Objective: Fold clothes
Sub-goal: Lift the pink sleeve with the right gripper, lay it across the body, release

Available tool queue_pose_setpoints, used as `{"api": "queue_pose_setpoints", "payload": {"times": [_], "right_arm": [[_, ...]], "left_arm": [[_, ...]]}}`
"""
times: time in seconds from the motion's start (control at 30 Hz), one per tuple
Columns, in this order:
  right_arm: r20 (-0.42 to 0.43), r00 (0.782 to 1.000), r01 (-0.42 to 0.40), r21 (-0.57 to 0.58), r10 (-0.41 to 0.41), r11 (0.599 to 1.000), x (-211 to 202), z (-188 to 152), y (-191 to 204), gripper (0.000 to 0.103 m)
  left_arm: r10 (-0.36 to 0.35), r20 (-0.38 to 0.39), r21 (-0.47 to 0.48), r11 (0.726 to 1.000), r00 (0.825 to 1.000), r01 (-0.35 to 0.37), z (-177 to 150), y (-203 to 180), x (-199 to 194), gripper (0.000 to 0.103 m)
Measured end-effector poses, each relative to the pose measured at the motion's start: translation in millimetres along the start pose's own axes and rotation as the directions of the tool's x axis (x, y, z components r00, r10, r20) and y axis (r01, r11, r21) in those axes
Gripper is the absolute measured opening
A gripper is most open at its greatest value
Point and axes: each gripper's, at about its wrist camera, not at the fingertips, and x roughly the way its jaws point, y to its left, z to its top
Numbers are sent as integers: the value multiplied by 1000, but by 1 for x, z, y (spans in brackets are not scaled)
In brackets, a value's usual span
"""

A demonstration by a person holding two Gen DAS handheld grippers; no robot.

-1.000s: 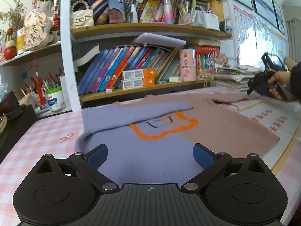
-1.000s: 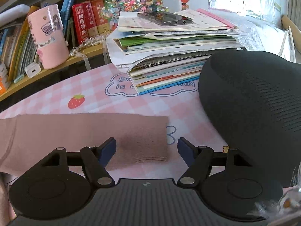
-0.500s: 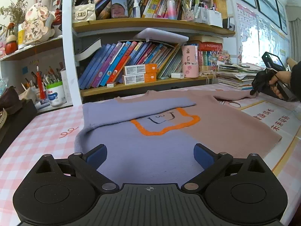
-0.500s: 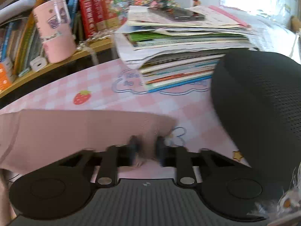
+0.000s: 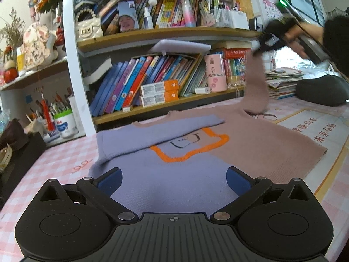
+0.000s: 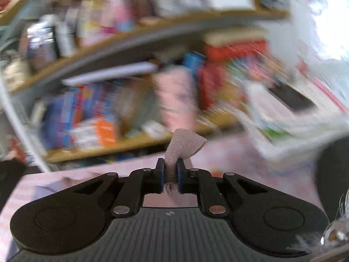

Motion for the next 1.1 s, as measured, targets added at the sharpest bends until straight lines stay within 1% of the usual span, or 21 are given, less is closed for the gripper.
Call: {"api": "queue_pose_setpoints", "payload": {"times": [0.1,0.27,0.43,0.53,0.7,0.97,1.0,1.03,1.07,1.1], "right_arm": [[14,998,-67,-100,68,993,7,16,54,10],[11,983,-177,-179,182,968,24,31,125,10],[-19,963,-266,-233,269,935,40,29,181,10],[-51,956,-292,-265,289,919,52,20,205,10],[-121,947,-319,-270,296,909,78,0,225,10],[-203,927,-355,-216,314,909,109,-29,231,11],[-209,923,-363,-206,322,909,111,-31,231,12],[-214,919,-371,-195,330,908,112,-33,230,18],[-212,916,-380,-182,341,907,110,-34,228,22],[-208,912,-389,-169,353,905,108,-34,225,29]], "left_arm": [[-2,20,28,1000,1000,1,0,-4,-3,103],[-5,37,61,998,999,3,0,-9,-5,103],[-1,41,54,999,999,-1,0,-9,-5,103],[0,47,56,998,999,-3,-1,-9,-6,103],[1,55,61,998,998,-4,-1,-9,-8,103],[13,48,67,998,999,-16,0,-11,-6,103],[15,45,68,998,999,-18,0,-11,-6,103],[17,42,69,997,999,-20,0,-12,-5,103],[19,38,71,997,999,-21,0,-12,-5,103],[22,33,72,997,999,-24,0,-12,-4,103]]}}
